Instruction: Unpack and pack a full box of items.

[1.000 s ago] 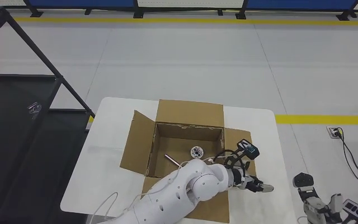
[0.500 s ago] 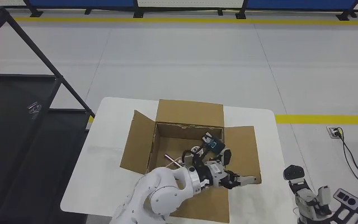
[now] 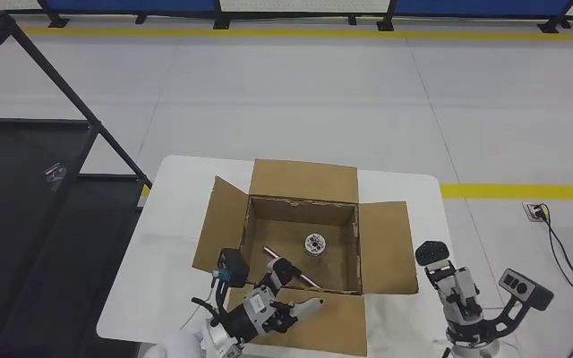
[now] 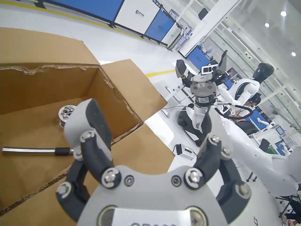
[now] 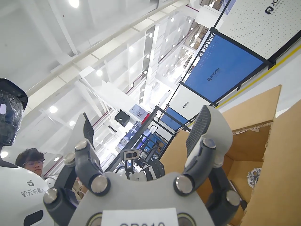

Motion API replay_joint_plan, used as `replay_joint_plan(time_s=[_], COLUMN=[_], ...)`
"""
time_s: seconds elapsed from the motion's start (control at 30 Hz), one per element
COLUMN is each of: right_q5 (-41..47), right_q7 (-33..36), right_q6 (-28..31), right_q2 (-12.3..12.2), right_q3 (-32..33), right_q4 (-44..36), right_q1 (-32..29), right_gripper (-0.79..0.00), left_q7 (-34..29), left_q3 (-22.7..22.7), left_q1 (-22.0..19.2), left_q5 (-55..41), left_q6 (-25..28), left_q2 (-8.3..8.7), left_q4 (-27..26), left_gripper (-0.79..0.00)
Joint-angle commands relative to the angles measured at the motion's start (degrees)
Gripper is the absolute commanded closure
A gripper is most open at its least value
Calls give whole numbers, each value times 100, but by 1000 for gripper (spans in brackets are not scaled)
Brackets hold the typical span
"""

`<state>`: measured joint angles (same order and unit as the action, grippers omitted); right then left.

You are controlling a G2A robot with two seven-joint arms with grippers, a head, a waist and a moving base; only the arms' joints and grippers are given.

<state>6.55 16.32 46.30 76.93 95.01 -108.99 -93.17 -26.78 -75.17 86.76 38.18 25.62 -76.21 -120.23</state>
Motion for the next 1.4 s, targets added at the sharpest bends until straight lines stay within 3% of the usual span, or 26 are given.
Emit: replay_joint_plan(time_s=[0.0, 0.2, 0.37, 0.47, 0.6, 0.73, 0.83, 0.9, 1.3, 1.37], right_q5=[-2, -318, -2310, -3641, -5141, -6475, -7232, -7155, -7198, -7650], right_q7=[-2, 21, -351, -437, -215, 451, 967, 1194, 1217, 1632], right_q6=[-2, -282, -1118, -1664, -2546, -3187, -3863, -4217, -4213, -4366], right_q2=[0, 0, 48, 75, 103, 134, 189, 244, 244, 265], right_q3=[0, -100, -498, -920, -1530, -2277, -2757, -2995, -3011, -3268], right_q4=[0, -150, -777, -1028, -1075, -878, -544, -437, -425, -272], right_q1=[0, 97, 405, 596, 991, 1589, 2097, 2352, 2358, 2598], right_gripper=[-785, -785, -785, -785, -785, -785, -785, -785, -785, -785], left_q7=[0, -59, 255, 386, 716, 939, 962, 940, 938, 932], left_q3=[-1, 96, 36, -449, -1283, -2120, -2502, -2527, -2518, -2452], left_q1=[2, -12, -118, -76, 305, 746, 1001, 1022, 1020, 956], left_q5=[0, 57, -575, -1070, -1580, -2217, -2620, -2658, -2660, -2652], left_q6=[0, 46, -378, -511, -401, -240, -71, -50, -64, -195], left_q2=[0, 7, -6, 28, 88, 137, 162, 166, 166, 168], left_q4=[0, -6, 24, 59, 22, 94, 166, 171, 169, 137], left_gripper=[-785, -785, -785, -785, -785, -785, -785, -785, -785, -785])
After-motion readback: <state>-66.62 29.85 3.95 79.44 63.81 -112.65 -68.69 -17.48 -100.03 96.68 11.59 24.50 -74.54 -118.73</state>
